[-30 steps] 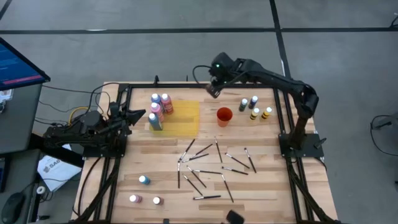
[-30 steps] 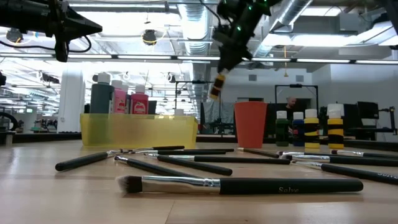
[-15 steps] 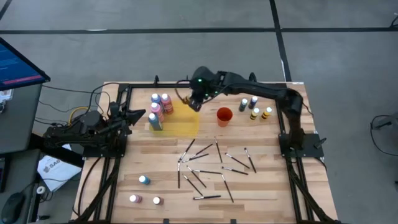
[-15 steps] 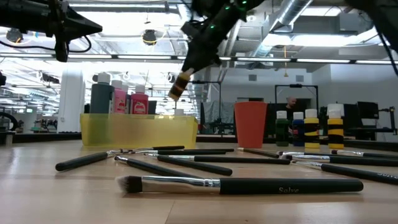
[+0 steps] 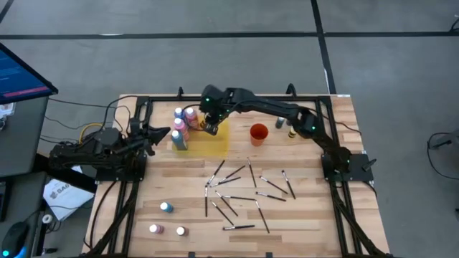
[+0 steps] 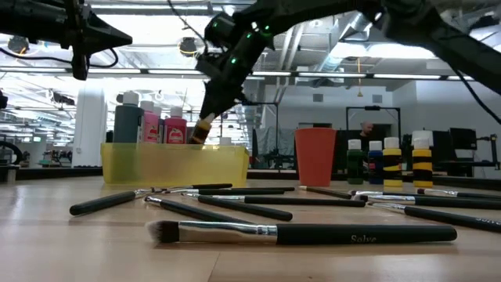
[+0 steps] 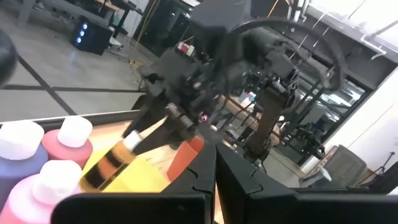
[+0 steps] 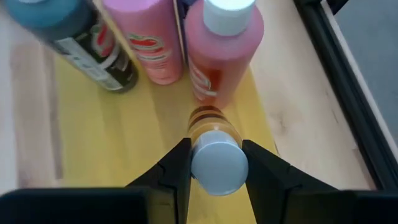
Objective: Pick & Place Paint Supplies
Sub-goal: Put the yellow paint bottle into the yellow bin
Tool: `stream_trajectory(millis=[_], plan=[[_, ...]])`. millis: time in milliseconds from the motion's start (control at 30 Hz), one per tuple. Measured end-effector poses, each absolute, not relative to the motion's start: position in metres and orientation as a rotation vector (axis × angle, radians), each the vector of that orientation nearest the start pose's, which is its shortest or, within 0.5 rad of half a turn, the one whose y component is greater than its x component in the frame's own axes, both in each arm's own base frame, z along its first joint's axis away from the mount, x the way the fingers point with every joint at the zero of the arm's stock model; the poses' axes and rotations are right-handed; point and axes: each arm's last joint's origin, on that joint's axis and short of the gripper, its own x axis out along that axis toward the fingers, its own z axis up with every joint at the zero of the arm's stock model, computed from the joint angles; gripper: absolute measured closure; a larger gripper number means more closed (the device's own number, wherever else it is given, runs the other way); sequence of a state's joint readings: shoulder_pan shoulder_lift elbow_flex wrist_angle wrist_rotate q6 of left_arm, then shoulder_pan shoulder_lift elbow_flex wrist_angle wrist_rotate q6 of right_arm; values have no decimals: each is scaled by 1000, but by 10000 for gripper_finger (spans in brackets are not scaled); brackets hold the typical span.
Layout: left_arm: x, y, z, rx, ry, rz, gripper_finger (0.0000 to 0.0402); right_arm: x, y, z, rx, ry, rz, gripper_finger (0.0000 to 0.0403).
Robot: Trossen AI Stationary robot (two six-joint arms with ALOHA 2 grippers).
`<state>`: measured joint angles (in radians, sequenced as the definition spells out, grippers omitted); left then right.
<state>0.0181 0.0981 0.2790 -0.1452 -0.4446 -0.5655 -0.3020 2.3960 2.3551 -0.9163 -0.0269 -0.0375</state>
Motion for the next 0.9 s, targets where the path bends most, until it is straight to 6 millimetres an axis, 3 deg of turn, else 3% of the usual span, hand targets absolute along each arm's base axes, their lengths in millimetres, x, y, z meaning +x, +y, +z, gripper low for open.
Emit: stream_trajectory(millis=[300,900], plan=[[82,14,237,-565,-172,438,400,500,-167,218,128,1012,-244,291],[83,14,238,-564,-181,436,400,501,-179,215,101,976,-258,282]])
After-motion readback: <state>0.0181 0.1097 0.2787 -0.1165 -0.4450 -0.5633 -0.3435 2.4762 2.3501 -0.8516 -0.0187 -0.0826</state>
